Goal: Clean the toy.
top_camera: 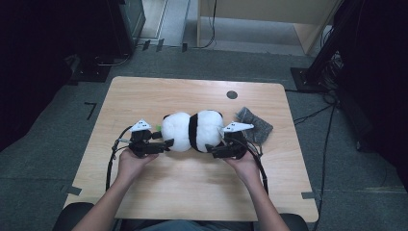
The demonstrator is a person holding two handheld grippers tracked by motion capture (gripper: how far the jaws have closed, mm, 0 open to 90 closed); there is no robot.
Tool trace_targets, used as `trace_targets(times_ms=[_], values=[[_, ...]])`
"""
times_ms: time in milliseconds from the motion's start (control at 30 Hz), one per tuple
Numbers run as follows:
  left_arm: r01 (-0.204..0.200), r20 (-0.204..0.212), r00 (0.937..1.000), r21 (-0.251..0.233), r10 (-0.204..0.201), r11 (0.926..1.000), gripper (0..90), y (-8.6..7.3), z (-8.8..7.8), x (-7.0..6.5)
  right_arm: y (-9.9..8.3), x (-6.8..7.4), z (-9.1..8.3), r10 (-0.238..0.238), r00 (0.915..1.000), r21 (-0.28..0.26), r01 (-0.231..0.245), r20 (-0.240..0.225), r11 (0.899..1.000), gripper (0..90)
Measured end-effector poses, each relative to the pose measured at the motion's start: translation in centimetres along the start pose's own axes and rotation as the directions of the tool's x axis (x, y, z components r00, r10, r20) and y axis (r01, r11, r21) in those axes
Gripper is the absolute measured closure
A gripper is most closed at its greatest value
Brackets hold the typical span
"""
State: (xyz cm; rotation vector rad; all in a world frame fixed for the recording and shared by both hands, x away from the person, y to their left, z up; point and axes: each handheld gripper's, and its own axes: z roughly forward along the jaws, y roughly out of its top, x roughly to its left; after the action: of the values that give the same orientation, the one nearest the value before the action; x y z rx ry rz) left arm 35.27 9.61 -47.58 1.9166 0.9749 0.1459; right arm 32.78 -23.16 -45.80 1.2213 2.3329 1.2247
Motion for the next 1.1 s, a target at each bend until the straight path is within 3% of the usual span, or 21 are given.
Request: trace_targets(times_ms=[200,367,467,567,733,800,933,1100], values=[[-0.009,-0.018,0.9998,0.026,0.010,0.9996,30.2,0.5,-0.1,-0.2,0.2,-0.9,-1.1,0.036,0.9993,-0.021,-0.036,-0.008,0.999,15.9],[-0.058,-0.054,0.9968,0.007,0.058,0.9983,30.8,1.0,-0.6,-0.5,0.4,-1.9,-2.5,0.067,0.9976,-0.059,-0.066,0.015,0.996,15.3],[-0.057,-0.058,0.9967,-0.007,0.057,0.9983,32.8,1.2,-1.0,-0.4,0.5,-2.4,-3.1,0.085,0.9959,-0.081,-0.082,0.033,0.993,15.3],[-0.034,-0.046,0.9984,0.009,0.034,0.9994,30.1,1.7,-1.4,-0.3,0.6,-2.6,-3.6,0.074,0.9961,-0.088,-0.069,0.048,0.994,18.0],[-0.059,-0.057,0.9967,0.000,0.059,0.9983,27.8,2.2,-1.7,-0.4,0.8,-3.1,-4.6,0.023,0.9940,-0.132,-0.009,0.107,0.991,24.8],[-0.056,-0.054,0.9970,-0.006,0.055,0.9984,27.5,2.3,-1.7,-0.1,0.9,-3.5,-5.0,0.032,0.9938,-0.152,-0.015,0.106,0.988,25.8],[-0.060,-0.047,0.9971,-0.018,0.059,0.9981,26.3,2.6,-1.5,0.0,0.8,-5.1,-5.5,0.056,0.9885,-0.169,-0.031,0.141,0.985,26.5],[-0.068,-0.050,0.9965,-0.018,0.067,0.9975,26.4,3.1,-1.2,0.1,0.4,-8.3,-6.2,0.119,0.9745,-0.169,-0.087,0.190,0.982,30.5]])
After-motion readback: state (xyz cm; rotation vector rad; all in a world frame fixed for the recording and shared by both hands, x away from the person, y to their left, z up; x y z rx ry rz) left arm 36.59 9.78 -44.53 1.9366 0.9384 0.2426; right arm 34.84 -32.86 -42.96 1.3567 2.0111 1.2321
